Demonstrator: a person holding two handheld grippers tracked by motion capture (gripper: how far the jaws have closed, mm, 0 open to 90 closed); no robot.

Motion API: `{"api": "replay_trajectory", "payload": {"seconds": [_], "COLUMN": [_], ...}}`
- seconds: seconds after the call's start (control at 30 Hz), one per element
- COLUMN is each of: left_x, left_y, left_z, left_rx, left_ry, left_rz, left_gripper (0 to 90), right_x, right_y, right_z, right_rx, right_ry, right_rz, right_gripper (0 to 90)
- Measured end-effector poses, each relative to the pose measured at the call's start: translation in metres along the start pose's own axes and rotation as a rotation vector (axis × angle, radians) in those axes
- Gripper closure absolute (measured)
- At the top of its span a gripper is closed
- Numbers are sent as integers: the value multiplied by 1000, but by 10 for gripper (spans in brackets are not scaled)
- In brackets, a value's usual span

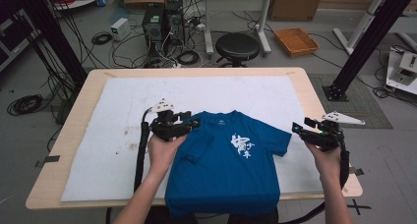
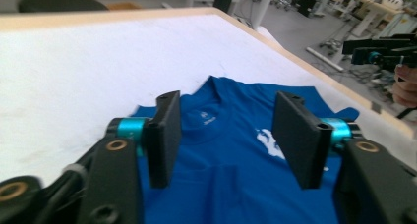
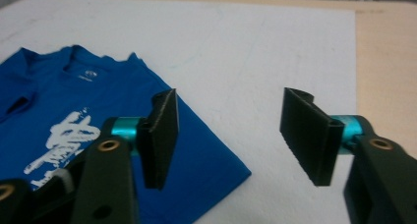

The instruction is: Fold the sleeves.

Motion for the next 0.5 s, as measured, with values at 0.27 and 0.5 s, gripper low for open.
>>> {"api": "replay_trajectory", "payload": {"seconds": [0.27,0.5], "left_x": [-32,-48], "left_y": [23,45], "left_z": [-19,-33], "left_rx": [144,138], "left_ry": [1,8], "left_rz": [80,104], "left_gripper": [402,402], "right_x": [16,27], "right_y": [-15,-25], "right_z": [-21,-35], "right_rx": [61,118], "right_ry": [91,136], "right_rz": [-17,-31], "right_gripper": [481,534]}}
Point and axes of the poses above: each handheld gripper's, and its own axes: x roughly forward along the jaws, z roughly out of its top, y roughly to its left, the point moved 8 cm from there along x, roughly forward along the jaws, and after that the axes turned 14 degrees about z, right-handed, at the moved point
